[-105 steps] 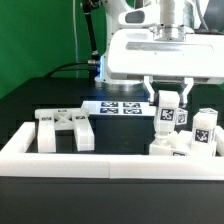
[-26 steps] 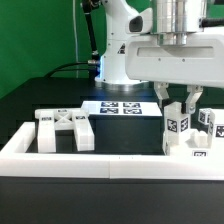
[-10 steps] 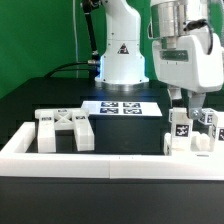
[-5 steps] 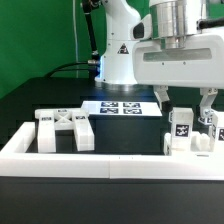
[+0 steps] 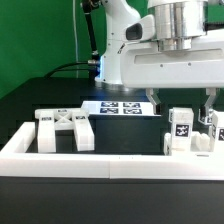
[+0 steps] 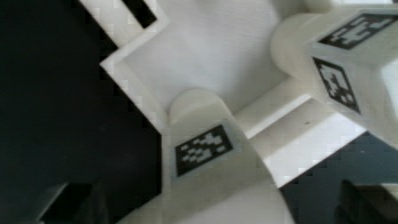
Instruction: Assemble chair
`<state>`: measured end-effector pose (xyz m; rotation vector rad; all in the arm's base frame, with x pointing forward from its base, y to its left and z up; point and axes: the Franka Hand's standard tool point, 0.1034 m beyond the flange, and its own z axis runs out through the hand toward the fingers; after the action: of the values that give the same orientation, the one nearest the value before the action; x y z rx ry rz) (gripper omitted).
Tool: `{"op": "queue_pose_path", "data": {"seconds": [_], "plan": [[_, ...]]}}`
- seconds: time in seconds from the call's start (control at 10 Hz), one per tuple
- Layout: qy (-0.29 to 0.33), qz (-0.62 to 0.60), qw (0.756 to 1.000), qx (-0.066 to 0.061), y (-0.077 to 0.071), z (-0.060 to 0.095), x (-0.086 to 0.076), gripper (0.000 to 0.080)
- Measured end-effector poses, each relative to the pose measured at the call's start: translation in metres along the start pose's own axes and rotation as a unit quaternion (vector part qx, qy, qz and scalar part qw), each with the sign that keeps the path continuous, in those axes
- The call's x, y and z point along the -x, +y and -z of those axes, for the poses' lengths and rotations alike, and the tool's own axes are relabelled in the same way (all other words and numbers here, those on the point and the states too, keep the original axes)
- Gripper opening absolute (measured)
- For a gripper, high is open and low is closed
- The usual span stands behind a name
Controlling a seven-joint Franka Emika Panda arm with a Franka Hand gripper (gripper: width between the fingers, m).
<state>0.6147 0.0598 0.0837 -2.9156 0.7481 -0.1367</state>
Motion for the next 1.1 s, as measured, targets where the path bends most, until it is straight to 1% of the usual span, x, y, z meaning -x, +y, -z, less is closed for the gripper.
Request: {"op": "queue_pose_path", "data": {"seconds": [0.1,0.3,0.4,0.5,0.6,0.7,1.0,1.1], "plan": [[0.000,0.037,0.999,0.005,0.0006,-0.0013,0.0005,0.0649],[-0.003,0.064,0.998,0.020,-0.0007,-0.0029,0.0010,0.0649],[-0.004,0.076,0.997,0.026,-0.0025,-0.0024,-0.0009,0.0536],[-0.006,0.076,0.997,0.027,-0.0023,-0.0026,-0.0023,0.0387],[-0.005,0.076,0.997,0.027,-0.0021,-0.0027,-0.0025,0.0387],[-0.005,0.073,0.997,0.027,-0.0022,-0.0027,-0.0025,0.0288],[-0.005,0.049,0.998,0.025,-0.0022,-0.0027,-0.0026,0.0288],[0.000,-0.027,0.999,0.019,-0.0018,-0.0027,-0.0041,0.0288]]}}
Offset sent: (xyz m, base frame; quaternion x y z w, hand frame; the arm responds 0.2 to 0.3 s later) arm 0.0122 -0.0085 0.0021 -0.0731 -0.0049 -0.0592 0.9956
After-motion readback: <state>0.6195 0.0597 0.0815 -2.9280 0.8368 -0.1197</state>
